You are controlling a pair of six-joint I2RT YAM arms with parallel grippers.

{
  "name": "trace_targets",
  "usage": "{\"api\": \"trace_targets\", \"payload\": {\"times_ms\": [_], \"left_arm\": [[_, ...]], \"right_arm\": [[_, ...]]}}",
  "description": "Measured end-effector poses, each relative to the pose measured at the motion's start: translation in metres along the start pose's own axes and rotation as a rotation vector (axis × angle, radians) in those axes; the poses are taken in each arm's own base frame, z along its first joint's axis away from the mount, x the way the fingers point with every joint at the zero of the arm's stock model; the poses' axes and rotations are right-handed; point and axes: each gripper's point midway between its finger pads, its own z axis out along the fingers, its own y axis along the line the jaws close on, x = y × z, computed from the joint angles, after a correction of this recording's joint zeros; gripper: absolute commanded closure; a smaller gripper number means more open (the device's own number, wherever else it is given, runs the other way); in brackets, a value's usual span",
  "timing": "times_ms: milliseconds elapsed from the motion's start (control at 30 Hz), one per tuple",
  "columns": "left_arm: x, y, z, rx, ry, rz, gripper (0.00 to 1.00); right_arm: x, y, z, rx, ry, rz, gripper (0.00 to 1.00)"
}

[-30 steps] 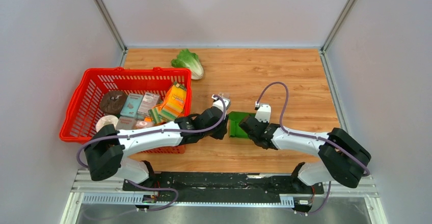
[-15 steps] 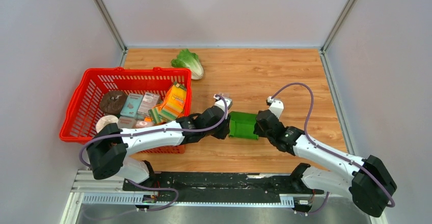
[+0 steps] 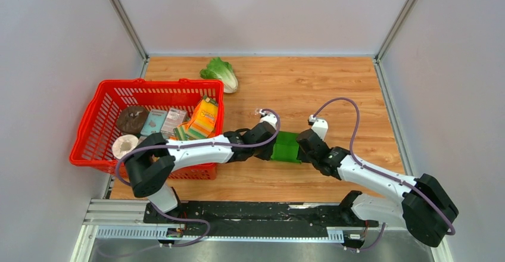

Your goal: Fold the paper box

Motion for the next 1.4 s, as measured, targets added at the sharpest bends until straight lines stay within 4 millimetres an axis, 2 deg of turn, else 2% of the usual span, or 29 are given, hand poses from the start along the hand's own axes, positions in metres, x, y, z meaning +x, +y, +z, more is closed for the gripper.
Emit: {"api": "trace_targets", "payload": {"times_ms": [167,367,500,667,800,1133,1267,1367,1400], "left_arm": [[0.006,0.006,0.015,-0.061,0.029,-0.017,0.61],[0.004,0.006,0.023,-0.085,0.034,-0.043,0.6],[0.004,0.008,0.027,-0.102,0.035,-0.054,0.62],[0.006,0.016,0.03,-0.133,0.041,-0.069,0.62],[0.006,0.019,0.031,-0.14,0.042,-0.075,0.62],[0.009,0.019,0.038,-0.139,0.056,-0.081,0.66],[0.008,0.016,0.043,-0.136,0.059,-0.081,0.75],[0.008,0.016,0.047,-0.145,0.066,-0.076,0.89],[0.007,0.016,0.048,-0.151,0.067,-0.072,0.97]], "right_arm": [[0.002,0.003,0.001,-0.021,0.004,0.005,0.73],[0.004,0.0,-0.005,-0.023,0.017,0.003,0.64],[-0.006,-0.006,-0.031,-0.056,-0.019,0.031,0.64],[-0.029,-0.006,-0.07,-0.164,-0.114,0.096,0.63],[-0.035,-0.009,-0.091,-0.222,-0.155,0.119,0.63],[-0.03,-0.012,-0.098,-0.245,-0.139,0.103,0.64],[-0.028,-0.011,-0.099,-0.252,-0.134,0.097,0.64],[-0.028,-0.011,-0.099,-0.257,-0.134,0.095,0.65],[-0.029,-0.011,-0.1,-0.26,-0.136,0.094,0.65]]}}
